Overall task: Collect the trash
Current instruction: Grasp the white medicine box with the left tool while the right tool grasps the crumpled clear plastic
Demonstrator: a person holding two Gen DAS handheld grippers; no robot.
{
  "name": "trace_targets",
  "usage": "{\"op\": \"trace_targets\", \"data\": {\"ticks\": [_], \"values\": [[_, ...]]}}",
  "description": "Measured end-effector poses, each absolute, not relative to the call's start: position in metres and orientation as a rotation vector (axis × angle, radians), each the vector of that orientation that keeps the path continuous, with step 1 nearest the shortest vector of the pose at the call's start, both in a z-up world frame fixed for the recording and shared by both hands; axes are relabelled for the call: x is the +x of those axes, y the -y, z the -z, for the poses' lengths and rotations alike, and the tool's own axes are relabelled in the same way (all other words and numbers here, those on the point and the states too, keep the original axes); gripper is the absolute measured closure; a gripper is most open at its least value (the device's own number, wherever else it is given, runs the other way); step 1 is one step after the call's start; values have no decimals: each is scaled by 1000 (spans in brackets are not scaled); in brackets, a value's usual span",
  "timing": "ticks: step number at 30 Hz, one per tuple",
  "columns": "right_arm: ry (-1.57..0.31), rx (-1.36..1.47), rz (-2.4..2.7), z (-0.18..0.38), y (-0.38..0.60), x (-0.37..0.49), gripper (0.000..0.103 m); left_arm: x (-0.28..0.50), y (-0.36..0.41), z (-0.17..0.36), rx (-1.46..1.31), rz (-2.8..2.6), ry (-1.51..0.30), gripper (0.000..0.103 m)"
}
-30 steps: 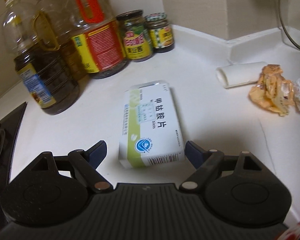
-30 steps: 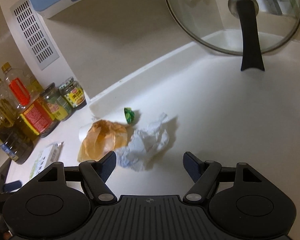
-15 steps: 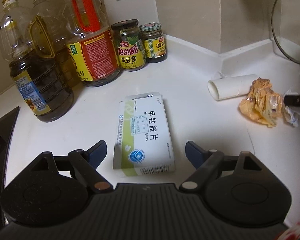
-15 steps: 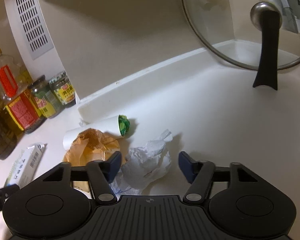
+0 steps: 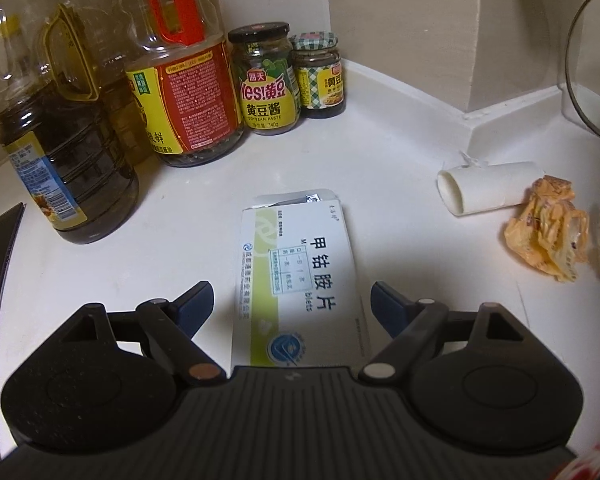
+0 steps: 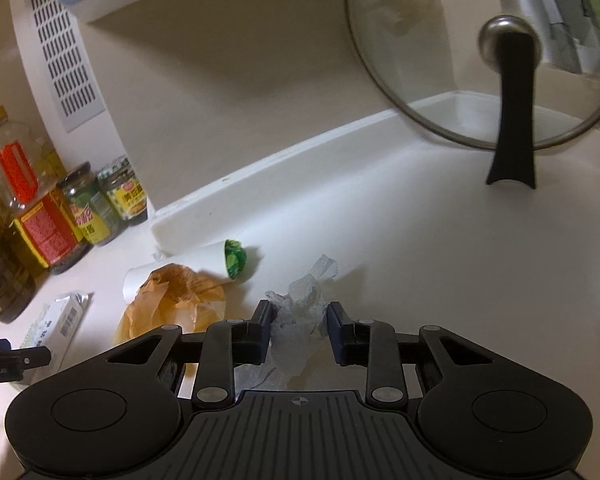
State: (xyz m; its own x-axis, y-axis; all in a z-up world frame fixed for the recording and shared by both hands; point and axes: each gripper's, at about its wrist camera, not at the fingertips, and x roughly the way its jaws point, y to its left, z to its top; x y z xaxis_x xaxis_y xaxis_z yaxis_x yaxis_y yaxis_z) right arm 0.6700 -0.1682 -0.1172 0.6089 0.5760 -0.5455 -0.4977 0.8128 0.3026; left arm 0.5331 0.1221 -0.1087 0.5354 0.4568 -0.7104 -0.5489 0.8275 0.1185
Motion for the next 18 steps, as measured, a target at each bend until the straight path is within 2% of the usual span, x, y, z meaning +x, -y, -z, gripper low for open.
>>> {"op": "trace_targets", "data": {"ticks": [8,10,13,18], "values": [[-688,160,-580,115,181,661,73,549,-137,115,-136,-567,-848,20],[-690,164,-574,114,182,657,73,552,-139,116,-131,-557,-853,26],[-689,165,-563,113,183,649,73,553,-141,119,-125,-541,-861,30],[-691,166,-546,111,184,635,73,551,-142,119,-108,-513,-858,32]]}}
